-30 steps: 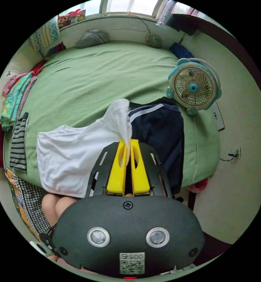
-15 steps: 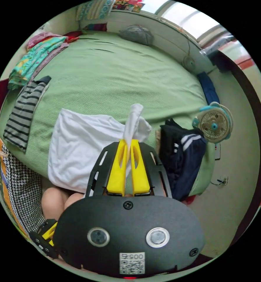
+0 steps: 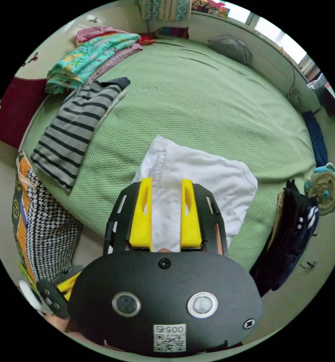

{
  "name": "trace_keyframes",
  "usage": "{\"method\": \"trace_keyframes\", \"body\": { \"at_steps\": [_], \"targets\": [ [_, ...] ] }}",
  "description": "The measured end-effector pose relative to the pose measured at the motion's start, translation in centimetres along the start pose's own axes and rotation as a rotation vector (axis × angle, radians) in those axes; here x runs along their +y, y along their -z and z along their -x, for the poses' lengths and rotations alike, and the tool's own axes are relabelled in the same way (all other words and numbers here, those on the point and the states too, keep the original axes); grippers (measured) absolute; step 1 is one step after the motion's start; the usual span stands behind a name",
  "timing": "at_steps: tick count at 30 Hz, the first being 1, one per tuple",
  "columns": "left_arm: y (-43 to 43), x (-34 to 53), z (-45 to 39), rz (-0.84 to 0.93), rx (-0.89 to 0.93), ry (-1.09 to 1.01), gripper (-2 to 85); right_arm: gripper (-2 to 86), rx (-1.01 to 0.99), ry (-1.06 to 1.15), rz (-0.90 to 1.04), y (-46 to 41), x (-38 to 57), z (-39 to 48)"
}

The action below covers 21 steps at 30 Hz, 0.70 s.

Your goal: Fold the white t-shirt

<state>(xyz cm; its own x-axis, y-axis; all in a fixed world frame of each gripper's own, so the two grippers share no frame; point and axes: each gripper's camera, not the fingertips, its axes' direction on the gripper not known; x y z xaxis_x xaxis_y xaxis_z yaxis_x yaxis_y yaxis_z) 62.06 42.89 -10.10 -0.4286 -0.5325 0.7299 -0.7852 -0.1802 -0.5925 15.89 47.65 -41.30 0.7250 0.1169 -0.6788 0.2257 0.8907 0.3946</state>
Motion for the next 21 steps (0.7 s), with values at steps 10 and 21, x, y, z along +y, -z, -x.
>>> {"method": "trace_keyframes", "body": {
  "at_steps": [10, 21],
  "targets": [
    [2.7, -0.6, 0.0, -0.073, 0.032, -0.015, 0.9, 11.6, 0.051, -0.013, -0.213, 1.3, 20.5, -5.4],
    [7.7, -3.2, -3.3, -0.143, 0.027, -0.111, 0.8, 10.7, 0.16, -0.177, -0.276, -2.2, 36.7, -4.3]
  ]
}}
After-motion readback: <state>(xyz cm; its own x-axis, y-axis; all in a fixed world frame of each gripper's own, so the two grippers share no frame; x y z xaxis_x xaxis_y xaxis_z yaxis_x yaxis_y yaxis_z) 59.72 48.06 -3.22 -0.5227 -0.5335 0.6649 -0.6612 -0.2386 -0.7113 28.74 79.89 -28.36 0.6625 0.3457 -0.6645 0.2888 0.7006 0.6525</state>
